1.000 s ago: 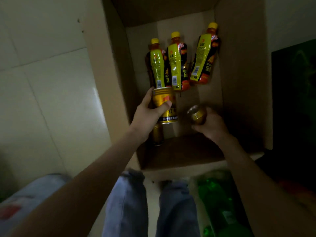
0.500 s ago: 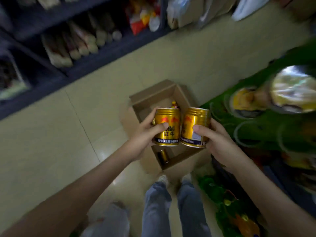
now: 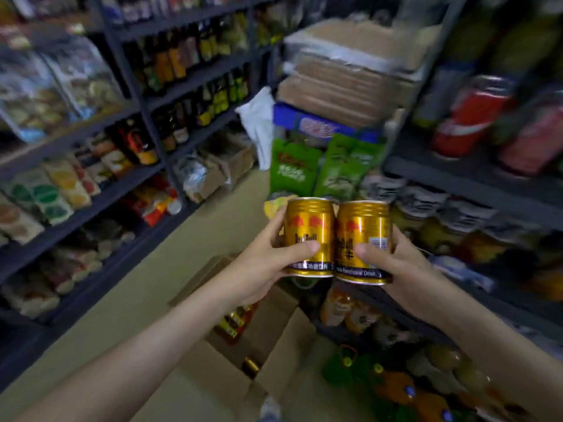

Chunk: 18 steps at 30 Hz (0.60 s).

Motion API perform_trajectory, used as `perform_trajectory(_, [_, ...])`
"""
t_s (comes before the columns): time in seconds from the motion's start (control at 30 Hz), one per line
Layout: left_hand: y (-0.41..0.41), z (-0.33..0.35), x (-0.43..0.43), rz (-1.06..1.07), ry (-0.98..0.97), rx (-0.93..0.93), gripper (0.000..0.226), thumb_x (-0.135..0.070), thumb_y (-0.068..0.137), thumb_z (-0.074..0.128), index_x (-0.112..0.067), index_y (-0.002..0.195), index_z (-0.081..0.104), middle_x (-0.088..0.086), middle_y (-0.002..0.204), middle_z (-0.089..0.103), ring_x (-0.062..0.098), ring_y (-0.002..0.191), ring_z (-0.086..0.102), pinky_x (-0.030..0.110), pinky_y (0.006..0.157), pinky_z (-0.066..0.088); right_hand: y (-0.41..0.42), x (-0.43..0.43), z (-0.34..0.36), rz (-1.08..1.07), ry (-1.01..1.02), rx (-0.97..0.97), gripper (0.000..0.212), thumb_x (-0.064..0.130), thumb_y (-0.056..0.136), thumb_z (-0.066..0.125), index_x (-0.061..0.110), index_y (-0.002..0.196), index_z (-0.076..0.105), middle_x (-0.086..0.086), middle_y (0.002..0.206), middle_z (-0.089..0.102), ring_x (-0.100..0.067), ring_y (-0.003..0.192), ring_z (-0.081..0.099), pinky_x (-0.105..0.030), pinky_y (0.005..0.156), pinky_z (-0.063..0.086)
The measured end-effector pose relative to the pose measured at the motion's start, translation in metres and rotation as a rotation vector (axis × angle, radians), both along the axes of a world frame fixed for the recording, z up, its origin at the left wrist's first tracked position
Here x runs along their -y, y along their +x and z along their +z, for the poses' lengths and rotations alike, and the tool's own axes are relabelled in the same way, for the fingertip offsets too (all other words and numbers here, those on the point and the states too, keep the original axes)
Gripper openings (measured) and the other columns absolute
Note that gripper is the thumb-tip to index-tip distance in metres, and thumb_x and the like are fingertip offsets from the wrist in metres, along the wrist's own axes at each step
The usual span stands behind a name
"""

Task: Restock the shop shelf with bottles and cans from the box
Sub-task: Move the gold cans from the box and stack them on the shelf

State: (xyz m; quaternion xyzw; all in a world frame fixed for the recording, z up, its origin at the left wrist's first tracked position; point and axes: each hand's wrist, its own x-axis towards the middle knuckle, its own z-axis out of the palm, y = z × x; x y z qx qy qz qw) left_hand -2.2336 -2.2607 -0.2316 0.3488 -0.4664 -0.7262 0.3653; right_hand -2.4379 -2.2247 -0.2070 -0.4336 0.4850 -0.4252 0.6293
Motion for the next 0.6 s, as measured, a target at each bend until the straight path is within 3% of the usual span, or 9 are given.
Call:
perform_trajectory(0.13, [-0.110,0.033,-0.057,-0.114,-0.051,-0.006,0.053,-0.014,0.067,0.074,-0.020,0.115,0.055,-0.001,0.095,0.072,0.015,0.084,0.070,0.031,0.069,0.058,-0.106,-0.091,0.041,-0.089,-0.109,-0.055,0.066,0.017,0.063,0.085,0.028,0.119,0.052,-0.002,0.100,0.073,-0.018,0.088,0.071,-0.024,0.063,0.056])
perform_trajectory(0.27, [-0.226,0.060,-0.116,-0.278,-0.067,-0.023,0.042,-0.015,0.070,0.070,-0.011,0.111,0.058,0.004,0.097,0.071,0.018,0.086,0.069,0.034,0.076,0.059,-0.209,-0.180,0.069,-0.278,-0.194,-0.125,0.089,0.047,0.041,0.092,0.022,0.119,0.058,-0.008,0.109,0.071,-0.026,0.098,0.069,-0.035,0.073,0.057])
perform_trajectory(0.33, [-0.277,0.077,-0.140,-0.365,-0.076,-0.044,0.039,-0.016,0.071,0.069,-0.010,0.109,0.059,0.005,0.094,0.072,0.017,0.084,0.070,0.031,0.072,0.058,-0.249,-0.218,0.081,-0.403,-0.259,-0.118,0.091,0.049,0.041,0.091,0.015,0.119,0.059,-0.010,0.109,0.070,-0.026,0.099,0.069,-0.034,0.074,0.058])
perform_trajectory(0.4, [-0.321,0.098,-0.164,-0.436,-0.087,-0.075,0.036,-0.017,0.073,0.068,-0.011,0.107,0.060,0.004,0.091,0.073,0.016,0.081,0.070,0.029,0.070,0.058,-0.281,-0.250,0.095,-0.528,-0.309,-0.066,0.076,0.042,0.052,0.087,0.011,0.115,0.059,-0.009,0.102,0.072,-0.022,0.091,0.070,-0.031,0.070,0.057])
perform_trajectory(0.5, [-0.372,0.127,-0.196,-0.525,-0.097,-0.110,0.041,-0.018,0.075,0.072,-0.008,0.113,0.059,0.009,0.099,0.071,0.020,0.088,0.069,0.033,0.076,0.059,-0.318,-0.289,0.115,-0.663,-0.314,0.066,0.023,0.031,0.085,0.058,0.012,0.098,0.057,-0.001,0.074,0.072,-0.012,0.064,0.069,-0.023,0.055,0.053])
perform_trajectory(0.53, [-0.387,0.134,-0.203,-0.552,-0.112,-0.119,0.044,-0.019,0.075,0.071,-0.008,0.116,0.059,0.010,0.102,0.070,0.022,0.091,0.068,0.035,0.079,0.059,-0.331,-0.299,0.121,-0.687,-0.328,0.084,0.021,0.029,0.088,0.053,0.012,0.098,0.056,0.000,0.072,0.071,-0.012,0.063,0.069,-0.022,0.054,0.053])
perform_trajectory(0.6, [-0.414,0.149,-0.213,-0.597,-0.156,-0.127,0.043,-0.020,0.074,0.070,-0.008,0.114,0.059,0.009,0.100,0.070,0.022,0.091,0.068,0.035,0.081,0.058,-0.353,-0.314,0.133,-0.690,-0.391,0.016,0.039,0.037,0.081,0.063,0.010,0.108,0.058,-0.003,0.086,0.074,-0.017,0.077,0.071,-0.026,0.062,0.056])
